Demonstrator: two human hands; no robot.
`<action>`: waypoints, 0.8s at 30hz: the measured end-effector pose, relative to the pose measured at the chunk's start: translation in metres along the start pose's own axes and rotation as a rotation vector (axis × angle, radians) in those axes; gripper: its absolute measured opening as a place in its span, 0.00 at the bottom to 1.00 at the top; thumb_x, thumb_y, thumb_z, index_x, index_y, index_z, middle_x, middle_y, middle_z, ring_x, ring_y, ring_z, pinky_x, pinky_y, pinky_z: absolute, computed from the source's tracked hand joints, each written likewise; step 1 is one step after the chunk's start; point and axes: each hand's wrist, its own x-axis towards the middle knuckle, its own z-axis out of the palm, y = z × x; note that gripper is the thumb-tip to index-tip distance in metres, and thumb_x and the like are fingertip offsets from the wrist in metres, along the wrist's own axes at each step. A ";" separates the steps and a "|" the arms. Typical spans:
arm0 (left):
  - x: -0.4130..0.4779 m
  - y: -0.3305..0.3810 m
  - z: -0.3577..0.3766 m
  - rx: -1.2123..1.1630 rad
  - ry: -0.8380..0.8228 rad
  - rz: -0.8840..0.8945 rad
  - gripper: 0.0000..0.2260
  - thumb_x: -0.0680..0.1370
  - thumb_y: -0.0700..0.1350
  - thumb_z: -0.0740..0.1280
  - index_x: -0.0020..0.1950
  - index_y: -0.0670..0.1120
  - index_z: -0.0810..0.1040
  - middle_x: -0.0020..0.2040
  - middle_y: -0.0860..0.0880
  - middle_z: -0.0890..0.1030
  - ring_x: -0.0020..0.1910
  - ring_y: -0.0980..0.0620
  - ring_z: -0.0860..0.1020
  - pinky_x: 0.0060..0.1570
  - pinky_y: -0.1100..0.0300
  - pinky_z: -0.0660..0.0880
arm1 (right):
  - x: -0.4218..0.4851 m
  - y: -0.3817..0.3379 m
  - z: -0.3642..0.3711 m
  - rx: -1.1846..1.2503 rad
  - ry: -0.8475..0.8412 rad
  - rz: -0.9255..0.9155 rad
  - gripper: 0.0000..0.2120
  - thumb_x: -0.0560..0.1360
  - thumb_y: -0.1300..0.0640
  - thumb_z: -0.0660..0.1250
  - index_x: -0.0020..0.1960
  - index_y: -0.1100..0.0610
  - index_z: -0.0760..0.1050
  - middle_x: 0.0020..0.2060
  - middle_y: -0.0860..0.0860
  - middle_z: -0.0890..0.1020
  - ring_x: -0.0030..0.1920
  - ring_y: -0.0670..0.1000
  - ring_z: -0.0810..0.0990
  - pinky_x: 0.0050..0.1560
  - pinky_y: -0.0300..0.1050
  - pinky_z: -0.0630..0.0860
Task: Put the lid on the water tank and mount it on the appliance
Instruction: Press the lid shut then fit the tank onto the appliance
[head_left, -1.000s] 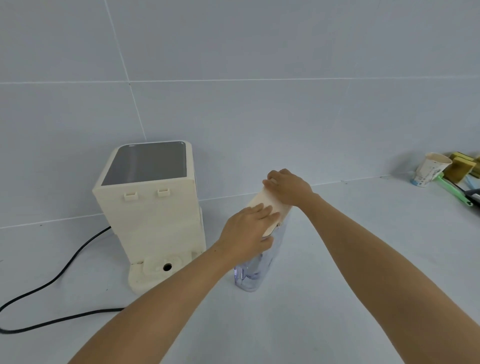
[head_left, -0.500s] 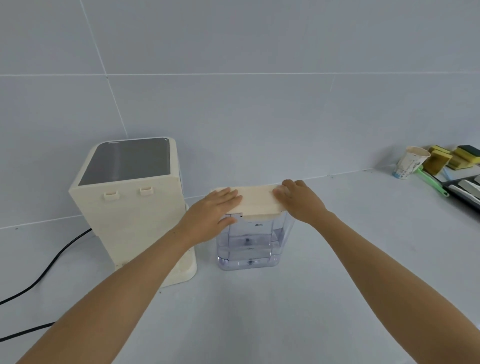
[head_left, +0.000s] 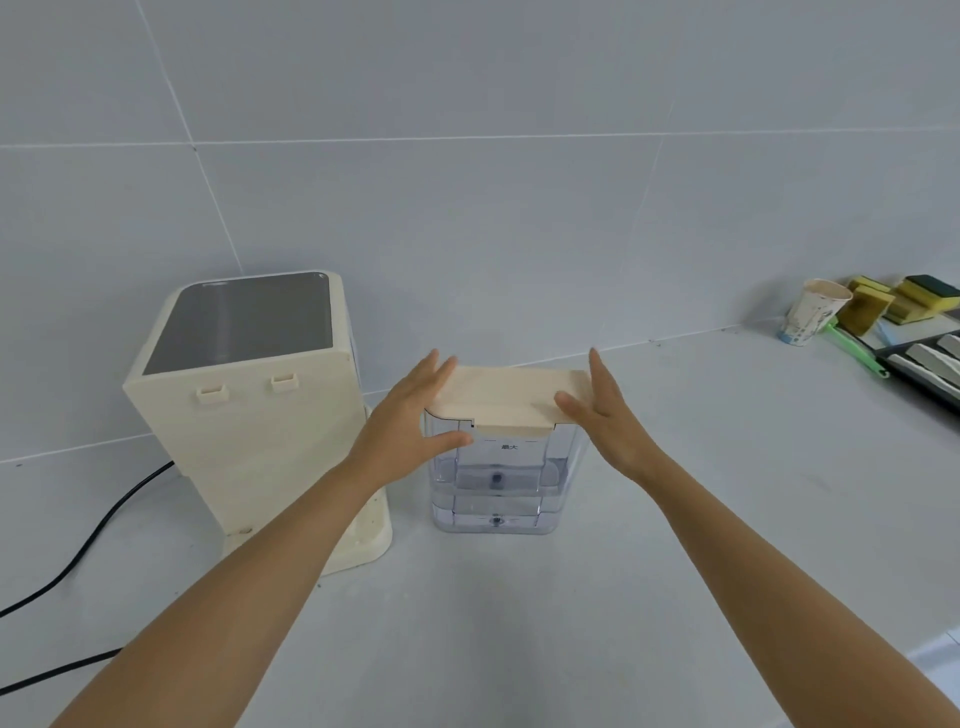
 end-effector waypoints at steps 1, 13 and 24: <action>-0.001 -0.001 0.002 -0.065 -0.001 -0.073 0.42 0.69 0.49 0.73 0.75 0.51 0.49 0.75 0.56 0.49 0.74 0.57 0.52 0.71 0.57 0.55 | -0.003 0.003 0.000 0.069 -0.014 0.007 0.40 0.75 0.50 0.61 0.74 0.53 0.36 0.76 0.48 0.47 0.75 0.49 0.47 0.73 0.48 0.50; 0.005 -0.008 0.027 -0.374 -0.113 -0.360 0.40 0.67 0.42 0.76 0.72 0.46 0.56 0.64 0.52 0.69 0.69 0.50 0.65 0.59 0.64 0.62 | -0.002 0.042 0.010 0.123 -0.112 -0.008 0.43 0.65 0.63 0.74 0.72 0.52 0.54 0.69 0.47 0.66 0.67 0.45 0.63 0.65 0.39 0.58; 0.000 -0.002 0.019 -0.411 -0.089 -0.323 0.38 0.67 0.39 0.75 0.71 0.46 0.58 0.60 0.55 0.69 0.59 0.58 0.65 0.55 0.67 0.63 | -0.002 0.039 0.012 0.114 -0.065 0.031 0.39 0.63 0.63 0.75 0.69 0.52 0.60 0.64 0.47 0.71 0.65 0.50 0.69 0.63 0.45 0.65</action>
